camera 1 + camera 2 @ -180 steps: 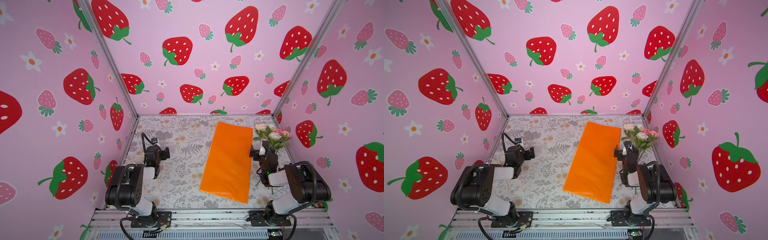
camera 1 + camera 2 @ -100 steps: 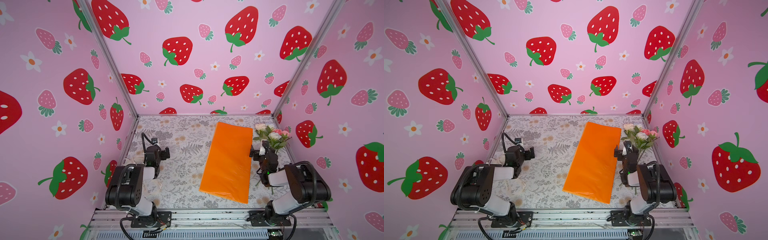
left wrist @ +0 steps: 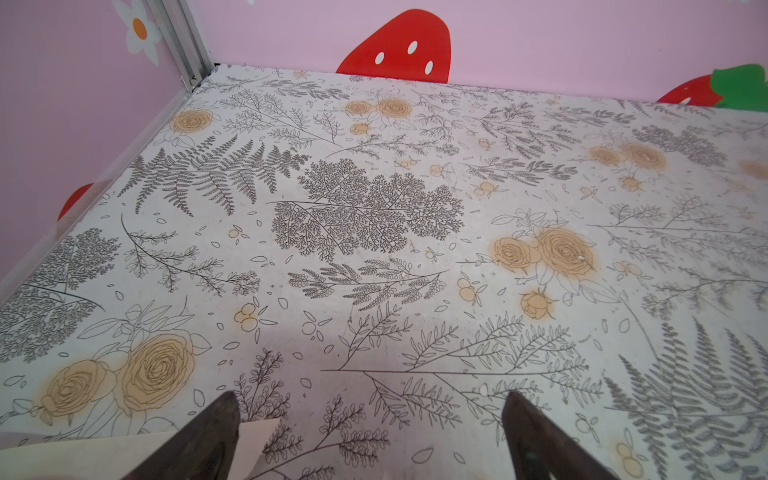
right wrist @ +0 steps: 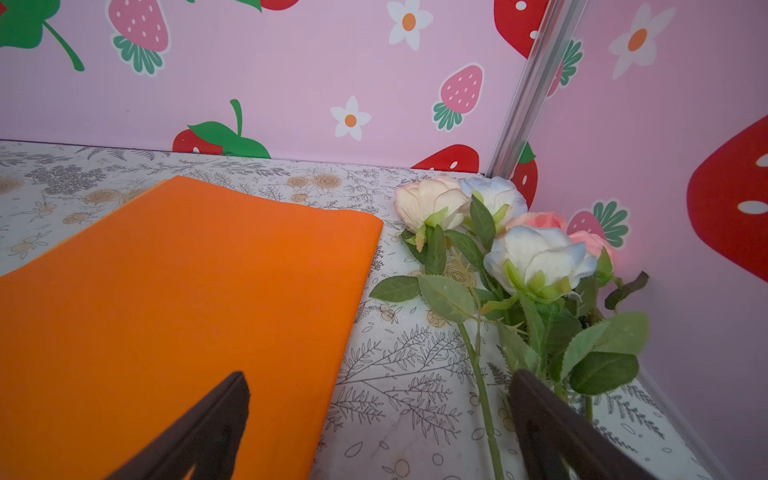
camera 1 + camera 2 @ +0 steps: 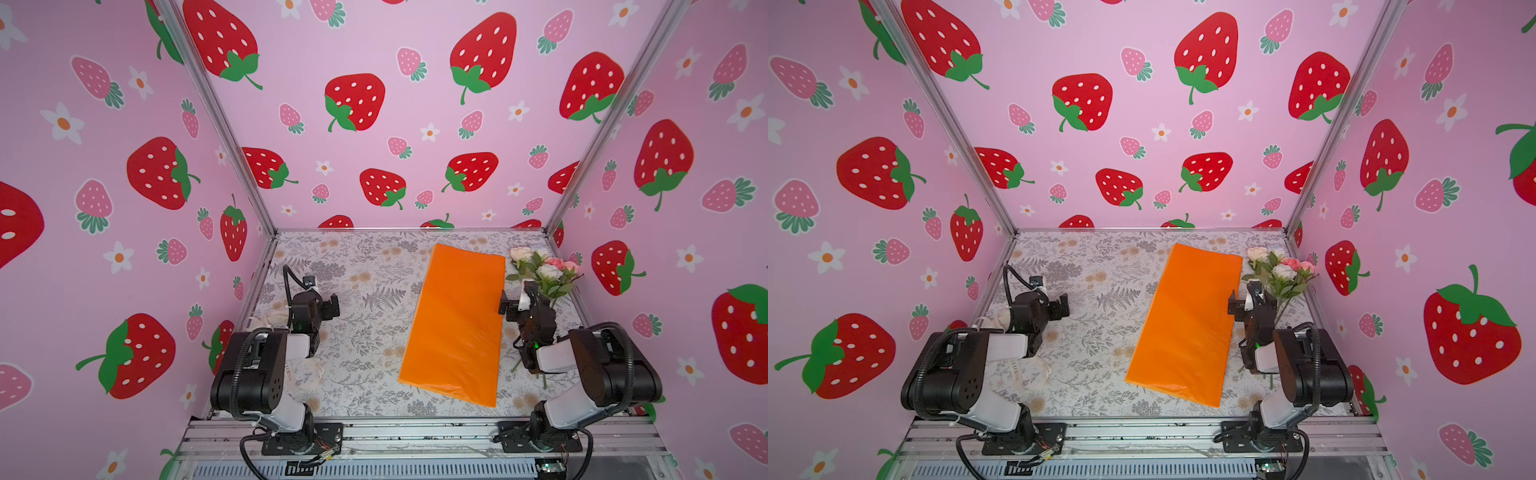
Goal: Tie the bouquet of fake flowers
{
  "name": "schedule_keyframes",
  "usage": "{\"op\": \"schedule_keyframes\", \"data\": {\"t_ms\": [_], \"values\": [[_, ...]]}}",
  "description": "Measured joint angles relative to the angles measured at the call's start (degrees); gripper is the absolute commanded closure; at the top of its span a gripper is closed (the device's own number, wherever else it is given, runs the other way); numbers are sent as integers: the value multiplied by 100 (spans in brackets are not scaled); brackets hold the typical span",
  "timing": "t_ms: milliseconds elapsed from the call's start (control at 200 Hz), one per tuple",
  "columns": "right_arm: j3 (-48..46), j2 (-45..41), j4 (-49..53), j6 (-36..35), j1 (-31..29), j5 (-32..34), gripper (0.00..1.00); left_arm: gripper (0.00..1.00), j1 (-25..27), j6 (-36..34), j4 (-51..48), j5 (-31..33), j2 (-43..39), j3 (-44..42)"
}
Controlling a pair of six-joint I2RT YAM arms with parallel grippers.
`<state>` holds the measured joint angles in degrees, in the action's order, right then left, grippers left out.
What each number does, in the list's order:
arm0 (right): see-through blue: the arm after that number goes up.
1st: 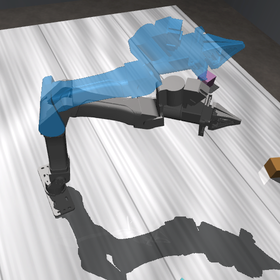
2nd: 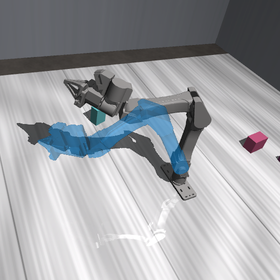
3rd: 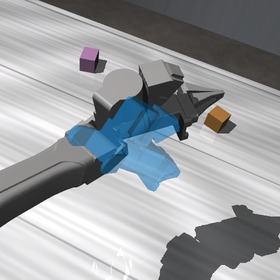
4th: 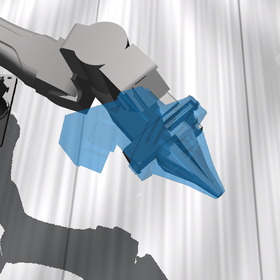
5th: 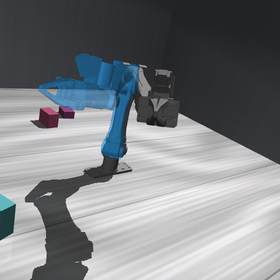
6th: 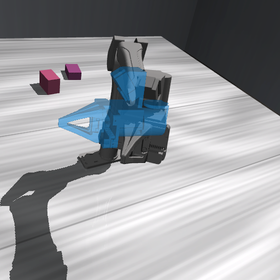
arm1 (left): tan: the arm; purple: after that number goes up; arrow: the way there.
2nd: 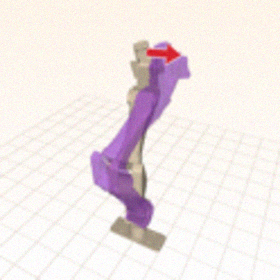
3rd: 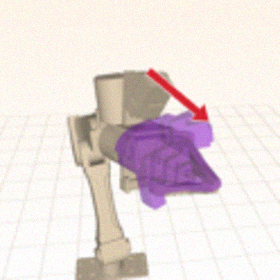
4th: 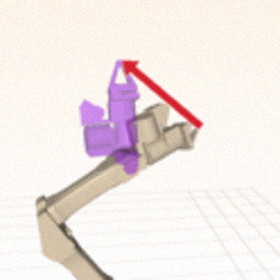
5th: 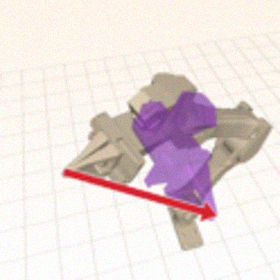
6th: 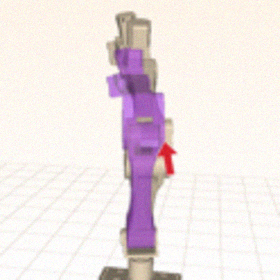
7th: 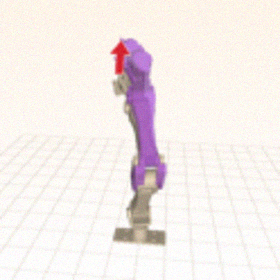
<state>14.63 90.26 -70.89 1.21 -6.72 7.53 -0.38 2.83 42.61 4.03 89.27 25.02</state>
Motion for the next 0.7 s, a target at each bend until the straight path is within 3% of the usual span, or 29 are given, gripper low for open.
{"op": "schedule_keyframes", "data": {"t_ms": [370,535,605,700], "values": [[20,0,24,2,15,-33,0,1,0,-24,55,-111,-24,-37],[24,-413,361,42,20,20,0,1,2,13,188,-83,-804,-496],[179,-817,933,149,22,81,0,1,2,190,-227,98,-1248,-452],[846,-1132,2098,487,26,162,0,1,2,597,-1510,426,-1797,61]]}}
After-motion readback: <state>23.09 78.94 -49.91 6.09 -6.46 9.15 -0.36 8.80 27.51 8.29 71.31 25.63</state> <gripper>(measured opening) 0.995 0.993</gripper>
